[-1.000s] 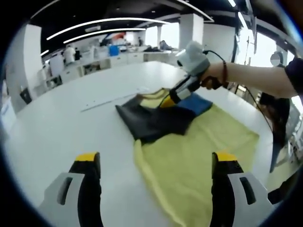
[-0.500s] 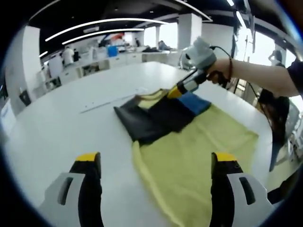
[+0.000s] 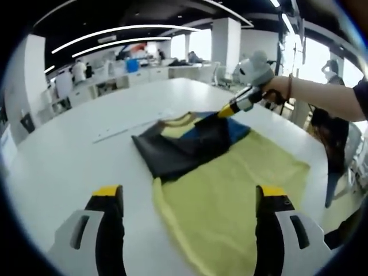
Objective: Fold the garment on the visible template until the final outline fits inside the template.
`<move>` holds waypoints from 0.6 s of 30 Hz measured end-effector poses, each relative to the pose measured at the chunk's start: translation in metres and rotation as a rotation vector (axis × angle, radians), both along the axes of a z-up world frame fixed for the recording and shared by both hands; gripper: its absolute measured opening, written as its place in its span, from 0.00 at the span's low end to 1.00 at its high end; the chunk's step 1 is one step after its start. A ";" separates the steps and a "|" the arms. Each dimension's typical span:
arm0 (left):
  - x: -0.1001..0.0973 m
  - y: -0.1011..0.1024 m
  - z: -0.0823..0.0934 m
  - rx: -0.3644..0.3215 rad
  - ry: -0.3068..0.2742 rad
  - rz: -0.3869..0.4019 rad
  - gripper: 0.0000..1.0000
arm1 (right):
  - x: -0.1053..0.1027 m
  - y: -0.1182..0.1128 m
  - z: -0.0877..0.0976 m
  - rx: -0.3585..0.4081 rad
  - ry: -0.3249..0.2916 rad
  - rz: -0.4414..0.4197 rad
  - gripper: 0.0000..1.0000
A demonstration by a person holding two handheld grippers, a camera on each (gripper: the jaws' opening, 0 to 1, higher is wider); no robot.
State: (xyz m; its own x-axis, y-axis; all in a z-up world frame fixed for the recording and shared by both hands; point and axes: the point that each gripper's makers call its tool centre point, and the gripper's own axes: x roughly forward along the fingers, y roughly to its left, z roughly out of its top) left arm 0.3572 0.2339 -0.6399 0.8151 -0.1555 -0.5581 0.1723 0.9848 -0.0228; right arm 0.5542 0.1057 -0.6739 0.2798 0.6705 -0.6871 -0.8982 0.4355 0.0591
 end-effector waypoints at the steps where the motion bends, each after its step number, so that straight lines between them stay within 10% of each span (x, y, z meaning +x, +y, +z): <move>1: 0.000 -0.001 0.000 0.000 -0.002 -0.001 0.92 | -0.001 -0.005 -0.002 -0.013 -0.006 -0.008 0.00; 18: 0.000 -0.007 0.006 0.002 -0.014 -0.027 0.90 | -0.019 -0.060 -0.020 -0.160 -0.066 -0.134 0.02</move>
State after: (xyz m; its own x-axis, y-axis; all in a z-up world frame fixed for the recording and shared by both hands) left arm 0.3571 0.2269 -0.6344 0.8185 -0.1765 -0.5467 0.1990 0.9798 -0.0183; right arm 0.5349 0.0456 -0.6935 0.4067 0.5078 -0.7594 -0.8314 0.5504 -0.0772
